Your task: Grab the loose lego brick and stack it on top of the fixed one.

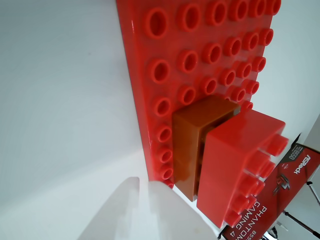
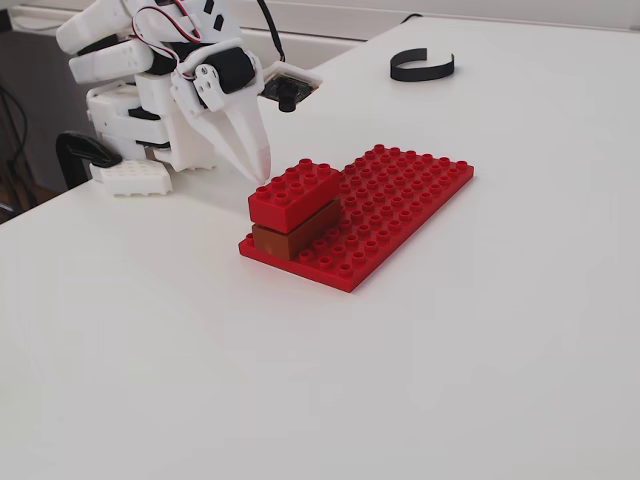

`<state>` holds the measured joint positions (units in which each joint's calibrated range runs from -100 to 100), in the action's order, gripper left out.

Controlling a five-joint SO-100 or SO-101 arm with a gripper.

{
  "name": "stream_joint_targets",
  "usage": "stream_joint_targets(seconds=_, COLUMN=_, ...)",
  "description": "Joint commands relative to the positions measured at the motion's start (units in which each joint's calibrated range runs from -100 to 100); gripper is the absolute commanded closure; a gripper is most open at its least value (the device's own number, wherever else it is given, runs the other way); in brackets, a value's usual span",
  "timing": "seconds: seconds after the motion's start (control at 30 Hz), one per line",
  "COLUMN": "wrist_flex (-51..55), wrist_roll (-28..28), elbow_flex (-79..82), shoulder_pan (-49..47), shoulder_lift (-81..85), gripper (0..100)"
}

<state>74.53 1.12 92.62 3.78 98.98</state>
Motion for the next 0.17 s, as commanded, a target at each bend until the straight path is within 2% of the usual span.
stream_joint_targets(seconds=0.0, wrist_flex=0.32, wrist_roll=0.14, elbow_flex=0.14, shoulder_pan=0.07, shoulder_lift=0.43, gripper=99)
stream_joint_targets(seconds=0.13, wrist_flex=0.32, wrist_roll=0.14, elbow_flex=0.14, shoulder_pan=0.07, shoulder_lift=0.43, gripper=99)
